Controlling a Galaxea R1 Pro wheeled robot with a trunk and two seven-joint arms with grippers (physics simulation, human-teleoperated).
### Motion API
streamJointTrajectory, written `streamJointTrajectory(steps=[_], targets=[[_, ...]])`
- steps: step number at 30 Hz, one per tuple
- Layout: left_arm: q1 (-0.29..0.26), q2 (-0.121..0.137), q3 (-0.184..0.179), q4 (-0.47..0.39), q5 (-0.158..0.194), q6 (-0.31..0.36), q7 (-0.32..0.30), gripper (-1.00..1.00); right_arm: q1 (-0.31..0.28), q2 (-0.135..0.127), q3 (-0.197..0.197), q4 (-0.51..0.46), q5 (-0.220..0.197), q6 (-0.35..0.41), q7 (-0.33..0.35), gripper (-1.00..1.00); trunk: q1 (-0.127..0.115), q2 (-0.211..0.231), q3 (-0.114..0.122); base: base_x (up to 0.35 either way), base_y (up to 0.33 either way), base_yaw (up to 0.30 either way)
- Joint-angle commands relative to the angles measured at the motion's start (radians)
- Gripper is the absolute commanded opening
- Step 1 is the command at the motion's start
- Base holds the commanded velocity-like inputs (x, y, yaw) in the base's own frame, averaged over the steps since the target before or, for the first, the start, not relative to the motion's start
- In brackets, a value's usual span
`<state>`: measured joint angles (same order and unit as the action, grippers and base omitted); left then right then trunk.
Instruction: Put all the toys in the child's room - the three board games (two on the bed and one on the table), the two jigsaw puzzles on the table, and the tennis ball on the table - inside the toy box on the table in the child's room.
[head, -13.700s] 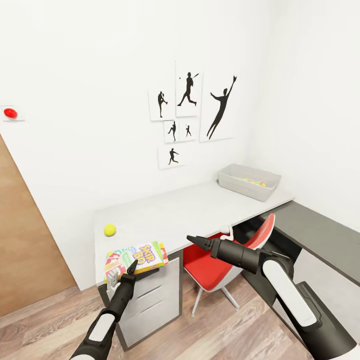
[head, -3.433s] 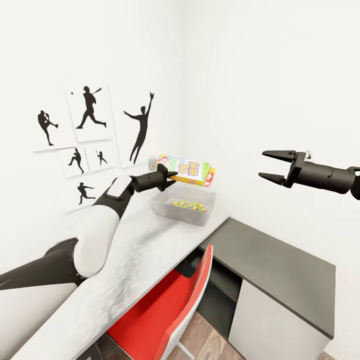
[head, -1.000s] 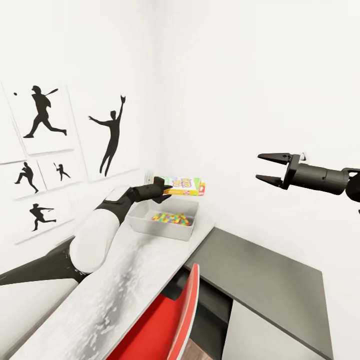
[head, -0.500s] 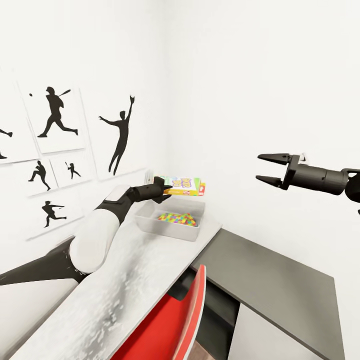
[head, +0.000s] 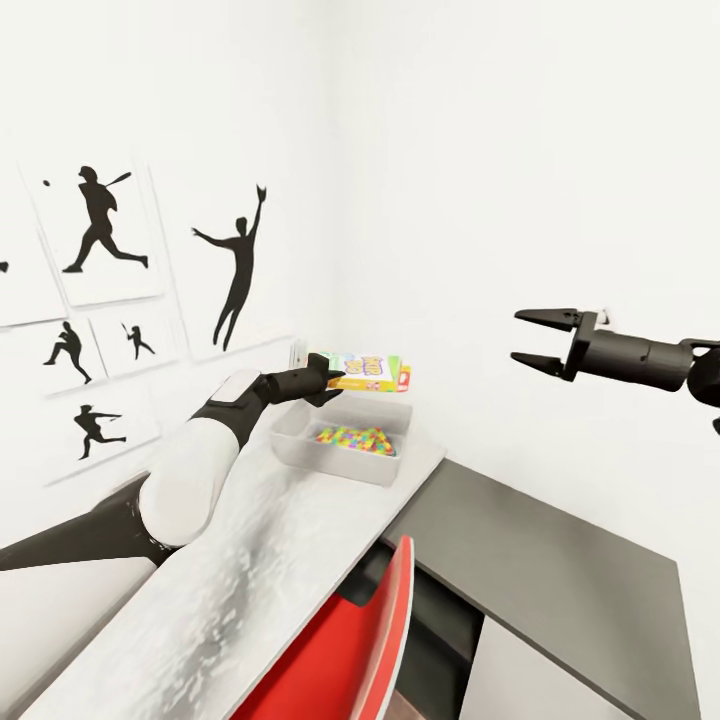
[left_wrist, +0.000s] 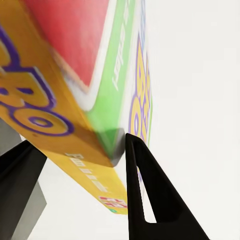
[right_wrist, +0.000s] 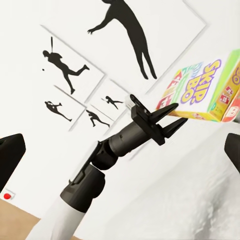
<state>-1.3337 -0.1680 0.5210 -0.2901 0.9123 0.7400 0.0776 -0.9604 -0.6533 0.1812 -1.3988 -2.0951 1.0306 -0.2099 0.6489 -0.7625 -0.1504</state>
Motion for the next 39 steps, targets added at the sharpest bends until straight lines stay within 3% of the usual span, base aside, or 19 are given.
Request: streamJointTrajectory(steps=[1, 10, 21, 39], targets=[[-0.001, -0.001, 0.005, -0.002, 0.008, 0.004, 0.008, -1.0, -0.001, 0.003, 0.001, 0.005, -0.011, 0.0, -0.009, 1.0, 0.0, -0.001, -0.003, 0.042, 0.0, 0.0], [-0.001, -0.001, 0.005, -0.002, 0.007, 0.003, 0.008, -1.0, -0.001, 0.022, 0.001, 0.024, -0.011, 0.003, -0.014, 1.0, 0.0, -0.001, -0.018, 0.007, 0.0, 0.0], [-0.001, -0.001, 0.004, -0.002, 0.007, 0.001, 0.009, -1.0, -0.003, 0.039, -0.001, 0.032, -0.012, 0.008, -0.086, 1.0, 0.0, -0.001, -0.036, 0.051, 0.013, 0.0], [0.001, -0.001, 0.004, -0.002, 0.006, 0.001, 0.008, -1.0, -0.002, 0.041, 0.0, 0.03, -0.011, 0.006, -0.089, 1.0, 0.0, -0.001, -0.066, 0.011, 0.003, 0.0]])
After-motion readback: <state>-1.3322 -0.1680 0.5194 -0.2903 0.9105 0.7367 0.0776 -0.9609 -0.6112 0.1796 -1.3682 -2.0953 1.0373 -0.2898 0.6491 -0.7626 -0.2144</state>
